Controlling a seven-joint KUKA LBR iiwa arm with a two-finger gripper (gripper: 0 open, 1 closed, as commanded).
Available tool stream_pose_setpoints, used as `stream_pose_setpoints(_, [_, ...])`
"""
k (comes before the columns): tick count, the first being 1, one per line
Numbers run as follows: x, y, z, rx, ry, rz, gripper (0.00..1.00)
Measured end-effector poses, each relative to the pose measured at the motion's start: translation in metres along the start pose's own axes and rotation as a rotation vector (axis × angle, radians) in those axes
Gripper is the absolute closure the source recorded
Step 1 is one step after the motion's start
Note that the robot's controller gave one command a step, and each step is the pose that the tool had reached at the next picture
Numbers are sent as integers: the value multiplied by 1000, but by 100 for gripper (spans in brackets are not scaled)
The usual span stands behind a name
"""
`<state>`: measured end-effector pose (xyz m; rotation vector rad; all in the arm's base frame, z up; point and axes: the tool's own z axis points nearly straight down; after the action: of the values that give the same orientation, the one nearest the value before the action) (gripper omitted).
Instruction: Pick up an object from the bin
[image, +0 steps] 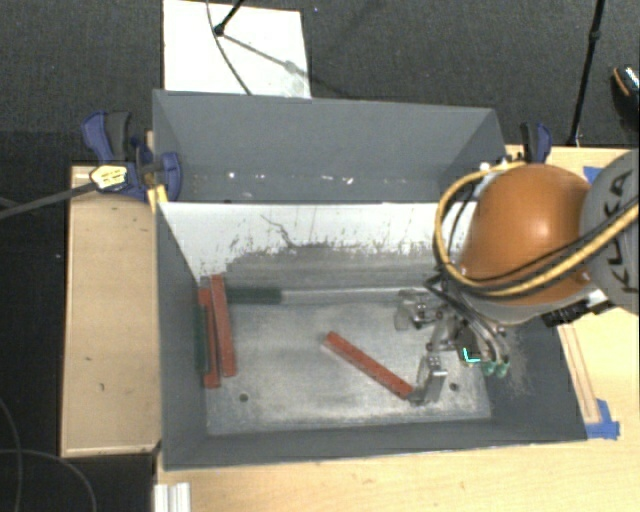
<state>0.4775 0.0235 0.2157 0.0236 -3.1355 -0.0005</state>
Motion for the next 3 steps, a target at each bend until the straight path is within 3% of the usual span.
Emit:
stream_pose_setpoints(1, [-23, 10, 150, 0, -1, 130, 0])
stream_pose_setpoints(2, [-17, 16, 114, -2, -11, 196, 0])
stream_pose_setpoints(3, [-13, 20, 108, -2, -12, 325, 0])
